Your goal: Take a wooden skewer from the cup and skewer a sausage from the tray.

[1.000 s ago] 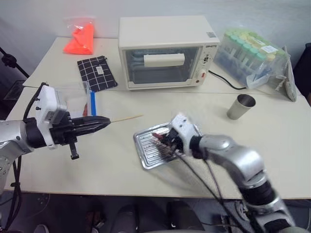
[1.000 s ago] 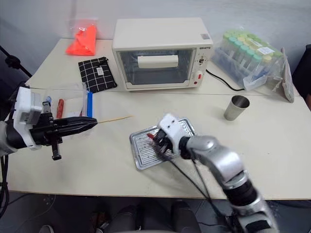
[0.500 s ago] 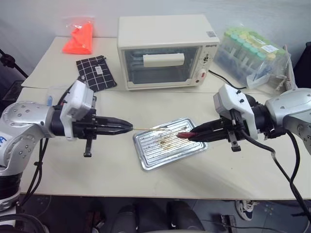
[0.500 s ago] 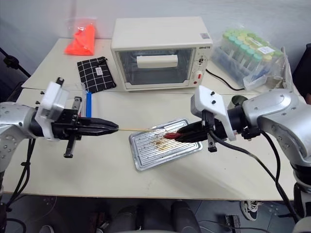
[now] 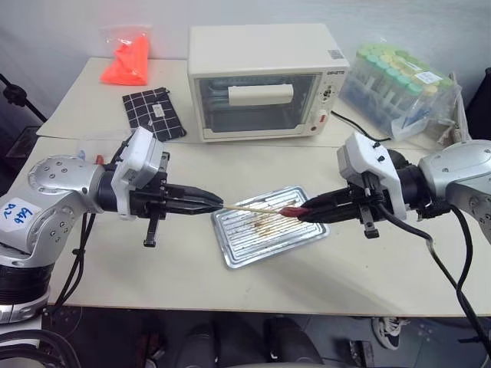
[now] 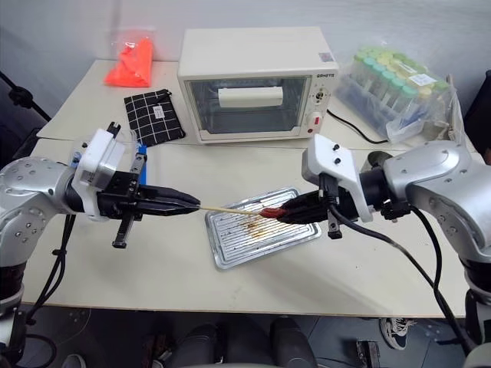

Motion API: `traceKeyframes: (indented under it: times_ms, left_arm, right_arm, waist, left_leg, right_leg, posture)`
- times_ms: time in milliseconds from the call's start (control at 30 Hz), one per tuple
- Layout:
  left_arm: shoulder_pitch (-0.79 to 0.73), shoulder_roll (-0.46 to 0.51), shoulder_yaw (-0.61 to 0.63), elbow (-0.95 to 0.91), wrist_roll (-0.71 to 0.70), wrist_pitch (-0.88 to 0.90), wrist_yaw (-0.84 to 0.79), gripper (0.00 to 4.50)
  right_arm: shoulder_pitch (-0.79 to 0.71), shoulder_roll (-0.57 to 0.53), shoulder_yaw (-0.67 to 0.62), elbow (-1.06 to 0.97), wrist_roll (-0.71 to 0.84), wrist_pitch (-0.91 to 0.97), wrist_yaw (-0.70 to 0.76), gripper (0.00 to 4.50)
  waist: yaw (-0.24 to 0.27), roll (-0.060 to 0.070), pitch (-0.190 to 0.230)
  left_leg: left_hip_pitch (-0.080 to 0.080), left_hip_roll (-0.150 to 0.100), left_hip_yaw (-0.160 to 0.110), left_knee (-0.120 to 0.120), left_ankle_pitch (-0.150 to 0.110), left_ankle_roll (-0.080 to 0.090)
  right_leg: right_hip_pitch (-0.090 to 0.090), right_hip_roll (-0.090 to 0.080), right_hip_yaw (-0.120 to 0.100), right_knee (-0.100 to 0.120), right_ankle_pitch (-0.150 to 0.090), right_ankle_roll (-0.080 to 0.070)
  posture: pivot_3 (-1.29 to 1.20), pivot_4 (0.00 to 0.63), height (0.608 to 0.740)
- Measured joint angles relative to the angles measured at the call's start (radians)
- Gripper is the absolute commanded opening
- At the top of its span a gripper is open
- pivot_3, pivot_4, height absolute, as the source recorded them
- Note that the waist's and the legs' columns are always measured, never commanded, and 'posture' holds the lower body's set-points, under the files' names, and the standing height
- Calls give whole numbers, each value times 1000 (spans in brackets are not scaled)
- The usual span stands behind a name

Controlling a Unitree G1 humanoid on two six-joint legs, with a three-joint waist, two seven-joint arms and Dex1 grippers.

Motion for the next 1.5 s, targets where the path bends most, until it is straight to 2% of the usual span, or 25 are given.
traceKeyframes:
  times_ms: [300, 1167, 1500]
  left_arm:
    - [2, 9, 22, -8, -2, 2, -20, 0]
    - [-11, -13, 18, -14, 2, 1, -31, 0]
    - [-59, -80, -33, 1, 18, -18, -28, 0]
  right_arm:
    - [32, -19, -2, 1, -5, -43, 10, 338]
    - [21, -18, -39, -36, 88, -1, -46, 338]
    - [-34, -2, -39, -43, 140, 37, -76, 338]
  waist:
    - [0, 0, 0]
    - [0, 0, 0]
    - [0, 0, 0]
  left_leg:
    - [0, 0, 0, 0, 0, 0]
    - [0, 0, 0, 1, 0, 0]
    - [0, 0, 0, 2, 0, 0]
  right_leg:
    - [0, 0, 0, 0, 0, 0]
    - [0, 0, 0, 1, 0, 0]
    - [0, 0, 0, 1, 0, 0]
  posture:
    - [0, 150, 740]
    - [0, 150, 740]
    - [0, 150, 740]
